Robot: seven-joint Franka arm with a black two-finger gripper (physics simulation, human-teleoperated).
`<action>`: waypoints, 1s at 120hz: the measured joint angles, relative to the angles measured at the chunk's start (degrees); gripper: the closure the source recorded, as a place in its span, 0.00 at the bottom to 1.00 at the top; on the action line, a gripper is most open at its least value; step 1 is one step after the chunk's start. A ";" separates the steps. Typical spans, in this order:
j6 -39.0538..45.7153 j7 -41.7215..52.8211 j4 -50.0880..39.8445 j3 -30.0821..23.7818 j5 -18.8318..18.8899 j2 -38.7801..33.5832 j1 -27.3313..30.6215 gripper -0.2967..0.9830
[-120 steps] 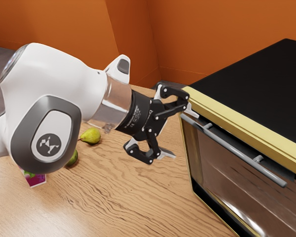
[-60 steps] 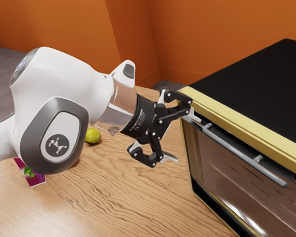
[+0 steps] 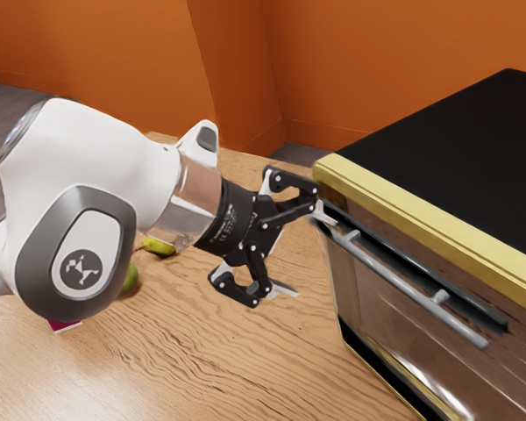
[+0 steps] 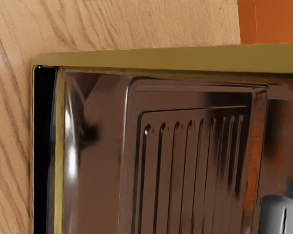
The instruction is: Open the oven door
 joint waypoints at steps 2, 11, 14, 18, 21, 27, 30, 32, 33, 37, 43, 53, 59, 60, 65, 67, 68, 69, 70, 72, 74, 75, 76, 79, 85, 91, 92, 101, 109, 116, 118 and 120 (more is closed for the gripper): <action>0.00 0.00 -0.58 -0.04 0.00 -0.51 0.17 0.23; 0.06 -0.01 -2.92 -0.15 -0.43 -2.59 0.66 0.24; 0.11 -0.01 -3.72 -0.28 -0.58 -3.27 0.94 0.24; 0.19 -0.02 -5.04 -0.88 -0.86 -4.40 1.77 0.24; 0.25 -0.02 -5.95 -1.56 -1.36 -5.17 2.52 0.24; 0.44 -0.05 -8.53 -2.78 -2.07 -7.56 3.93 0.24; 0.53 -0.07 -9.84 -3.59 -2.43 -8.98 4.91 0.24; 0.57 -0.09 -10.88 -4.55 -2.99 -10.22 5.97 0.23; 0.59 -0.09 -11.38 -5.06 -3.33 -10.84 6.51 0.23; 0.68 -0.10 -13.13 -6.80 -4.70 -13.01 8.33 0.23; 0.79 0.02 -16.02 -9.67 -7.34 -16.78 11.28 0.23; 0.84 1.08 -22.59 -14.76 -15.08 -25.50 16.03 0.23; 0.31 1.73 -26.21 -18.19 -18.99 -32.84 19.29 0.23; 0.14 1.83 -26.64 -18.76 -19.61 -33.98 19.86 0.23; -1.28 2.41 -28.34 -21.93 -22.60 -40.53 23.90 0.23; -1.99 2.70 -28.71 -23.13 -23.62 -42.82 25.58 0.23; -2.34 2.85 -28.86 -23.63 -24.08 -43.77 26.27 0.23; -2.67 3.01 -28.98 -24.06 -24.52 -44.58 26.87 0.23; -2.99 3.18 -29.05 -24.46 -24.92 -45.27 27.40 0.23; -3.60 3.55 -29.15 -25.20 -25.65 -46.36 28.30 0.23; -4.16 3.92 -29.15 -25.86 -26.19 -47.12 28.97 0.23; -4.43 4.11 -29.09 -26.13 -26.41 -47.35 29.23 0.23; -4.69 4.29 -29.03 -26.36 -26.62 -47.54 29.46 0.23; -5.62 4.84 -27.81 -26.65 -26.02 -46.72 29.69 0.23; -9.90 5.99 -17.09 -22.47 -17.35 -38.82 27.91 0.24; -18.92 7.31 2.85 -14.88 -4.52 -24.66 21.15 0.24; -20.59 7.51 5.70 -13.62 -2.73 -22.53 19.89 0.24; -34.88 9.60 24.68 2.81 8.85 -5.62 4.35 0.23; -43.04 12.32 27.06 8.97 14.70 1.29 -0.67 0.23; -47.20 14.47 24.34 10.61 17.78 2.98 -2.46 0.23; -48.17 15.05 23.69 10.85 18.44 3.15 -2.66 0.23; -49.07 15.61 23.19 11.02 19.03 3.26 -2.80 0.23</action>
